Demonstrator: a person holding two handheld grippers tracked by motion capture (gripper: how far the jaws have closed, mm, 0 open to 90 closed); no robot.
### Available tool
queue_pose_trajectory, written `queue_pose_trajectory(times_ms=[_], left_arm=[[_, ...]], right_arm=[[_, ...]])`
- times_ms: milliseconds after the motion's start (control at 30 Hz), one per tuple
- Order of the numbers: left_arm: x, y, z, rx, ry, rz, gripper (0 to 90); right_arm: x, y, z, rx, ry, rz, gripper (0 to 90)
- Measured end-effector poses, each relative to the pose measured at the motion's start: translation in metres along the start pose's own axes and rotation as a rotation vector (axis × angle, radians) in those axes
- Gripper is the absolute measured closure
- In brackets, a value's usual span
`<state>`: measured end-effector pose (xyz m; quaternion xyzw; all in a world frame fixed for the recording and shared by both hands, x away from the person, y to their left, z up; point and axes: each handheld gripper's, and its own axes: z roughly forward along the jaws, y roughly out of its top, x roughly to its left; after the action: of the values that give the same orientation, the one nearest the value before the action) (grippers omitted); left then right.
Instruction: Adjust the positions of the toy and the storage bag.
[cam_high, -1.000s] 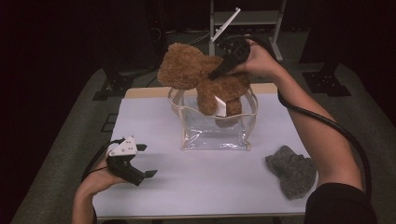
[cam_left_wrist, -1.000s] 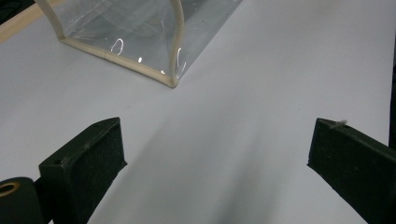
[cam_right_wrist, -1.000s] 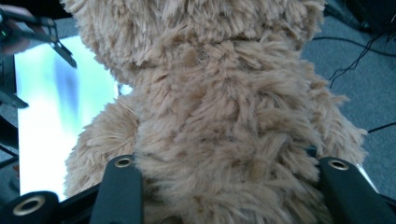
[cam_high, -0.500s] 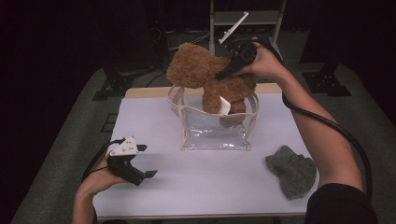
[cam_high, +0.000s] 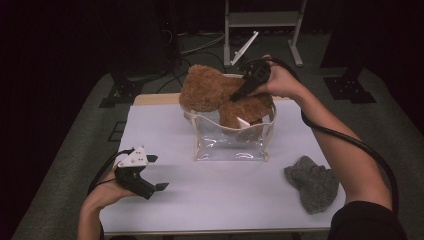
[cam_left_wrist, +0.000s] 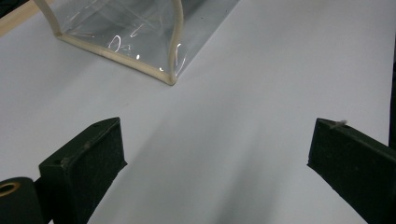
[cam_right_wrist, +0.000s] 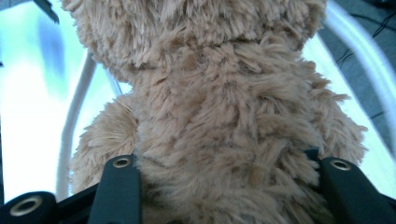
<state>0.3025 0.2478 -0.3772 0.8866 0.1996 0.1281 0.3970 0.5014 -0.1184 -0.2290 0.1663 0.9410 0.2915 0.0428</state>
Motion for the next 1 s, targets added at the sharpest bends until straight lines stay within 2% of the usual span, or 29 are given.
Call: queue_pose_trajectory(times_ms=[200,333,367,467,500,600,633,800,833,967,1000], left_arm=[[0.000,0.000,0.001,0.007,-0.004,0.003,2.9],[-0.001,0.000,0.002,0.015,-0.007,0.008,3.0],[-0.001,0.000,0.002,0.011,-0.008,0.001,3.0],[-0.001,0.000,0.002,0.011,-0.008,0.002,3.0],[-0.001,0.000,0.002,0.011,-0.008,0.001,2.9],[-0.001,0.000,0.002,0.017,-0.007,0.005,3.0],[0.000,0.000,0.002,0.017,-0.007,0.006,3.0],[-0.001,0.000,0.001,0.011,-0.005,0.002,3.0],[-0.001,0.000,0.000,0.006,-0.002,0.000,2.9],[-0.001,0.000,0.000,0.007,-0.003,0.002,3.0],[-0.001,0.000,0.000,0.009,-0.004,0.004,2.9]], right_arm=[[0.000,-0.017,0.020,0.026,0.031,0.023,45.7],[0.000,-0.023,0.028,0.052,0.026,0.021,45.2],[0.000,-0.026,0.034,0.074,0.024,0.016,43.8],[0.000,-0.029,0.038,0.077,0.025,0.020,41.2],[0.000,-0.030,0.041,0.082,0.021,0.021,37.6],[0.000,-0.030,0.041,0.075,0.016,0.023,32.8],[0.000,-0.029,0.041,0.070,0.010,0.015,28.0],[0.002,-0.025,0.041,0.068,0.001,-0.002,24.6],[0.002,-0.023,0.038,0.046,-0.002,-0.009,24.6],[0.001,-0.020,0.034,0.016,0.004,-0.003,25.1],[0.002,-0.016,0.032,-0.017,0.014,-0.006,25.9]])
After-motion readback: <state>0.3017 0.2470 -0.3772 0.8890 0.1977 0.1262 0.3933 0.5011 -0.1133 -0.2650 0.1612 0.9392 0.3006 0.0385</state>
